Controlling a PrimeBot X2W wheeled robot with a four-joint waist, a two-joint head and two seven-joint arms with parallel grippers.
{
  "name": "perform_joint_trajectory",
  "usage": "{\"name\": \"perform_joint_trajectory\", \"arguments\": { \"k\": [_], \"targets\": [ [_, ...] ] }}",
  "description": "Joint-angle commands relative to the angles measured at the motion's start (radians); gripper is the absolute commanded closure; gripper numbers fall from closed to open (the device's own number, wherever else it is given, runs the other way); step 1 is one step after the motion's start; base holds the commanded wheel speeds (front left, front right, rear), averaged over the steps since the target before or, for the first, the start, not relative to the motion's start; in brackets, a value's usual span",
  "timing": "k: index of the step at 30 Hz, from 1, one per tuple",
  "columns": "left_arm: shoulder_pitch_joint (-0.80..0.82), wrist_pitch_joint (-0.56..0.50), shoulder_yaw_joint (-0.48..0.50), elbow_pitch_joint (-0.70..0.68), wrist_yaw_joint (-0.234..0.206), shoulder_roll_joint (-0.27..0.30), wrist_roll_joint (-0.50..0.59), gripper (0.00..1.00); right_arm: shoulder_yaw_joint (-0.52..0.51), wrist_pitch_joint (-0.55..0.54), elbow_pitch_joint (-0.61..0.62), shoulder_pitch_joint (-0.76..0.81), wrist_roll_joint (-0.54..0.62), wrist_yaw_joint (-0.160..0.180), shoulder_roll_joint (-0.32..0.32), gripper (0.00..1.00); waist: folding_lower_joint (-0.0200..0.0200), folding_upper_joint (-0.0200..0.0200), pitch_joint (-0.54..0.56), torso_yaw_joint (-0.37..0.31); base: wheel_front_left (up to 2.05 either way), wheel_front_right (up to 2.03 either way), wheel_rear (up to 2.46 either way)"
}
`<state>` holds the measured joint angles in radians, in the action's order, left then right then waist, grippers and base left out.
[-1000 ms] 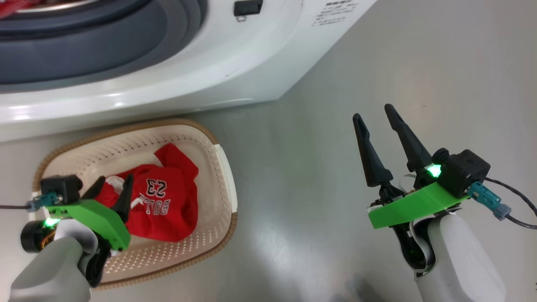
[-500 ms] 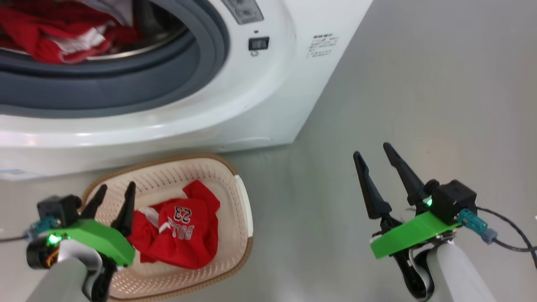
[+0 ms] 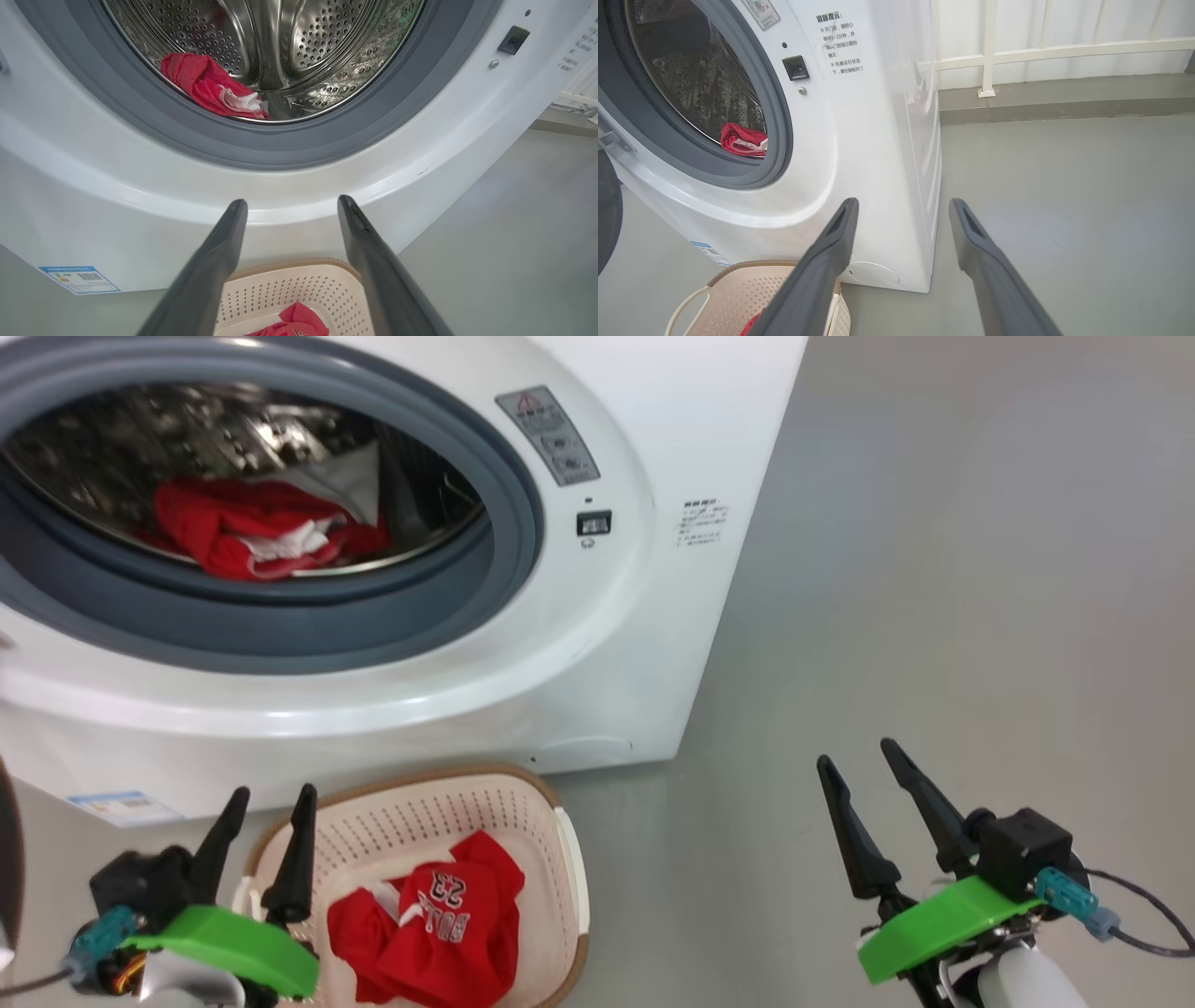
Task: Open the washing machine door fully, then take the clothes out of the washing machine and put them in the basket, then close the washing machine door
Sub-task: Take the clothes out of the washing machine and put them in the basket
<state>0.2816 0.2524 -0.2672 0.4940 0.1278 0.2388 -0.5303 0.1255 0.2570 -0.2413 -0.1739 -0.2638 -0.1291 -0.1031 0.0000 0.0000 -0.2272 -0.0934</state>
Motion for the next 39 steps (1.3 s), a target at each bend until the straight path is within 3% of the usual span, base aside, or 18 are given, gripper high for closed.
{"name": "perform_joint_trajectory", "arguments": {
  "k": [1,25,39],
  "targets": [
    [-0.013,0.009,0.049,-0.040,0.003,0.023,0.017,0.00,0.025,0.005,0.020,0.014,-0.017,-0.002,-0.007,0.00,0.0000,0.0000,0.058,0.010,0.00,0.00,0.00],
    [-0.325,0.009,0.307,-0.404,0.003,-0.068,0.206,0.00,-0.004,0.005,0.050,0.124,-0.042,-0.002,-0.060,0.00,0.0000,0.0000,0.154,0.025,0.00,0.00,0.00],
    [-0.393,0.009,0.336,-0.468,0.003,-0.107,0.223,0.00,-0.022,0.005,0.065,0.151,-0.043,-0.002,-0.062,0.00,0.0000,0.0000,0.156,0.030,0.00,0.00,0.00]
  ]
}}
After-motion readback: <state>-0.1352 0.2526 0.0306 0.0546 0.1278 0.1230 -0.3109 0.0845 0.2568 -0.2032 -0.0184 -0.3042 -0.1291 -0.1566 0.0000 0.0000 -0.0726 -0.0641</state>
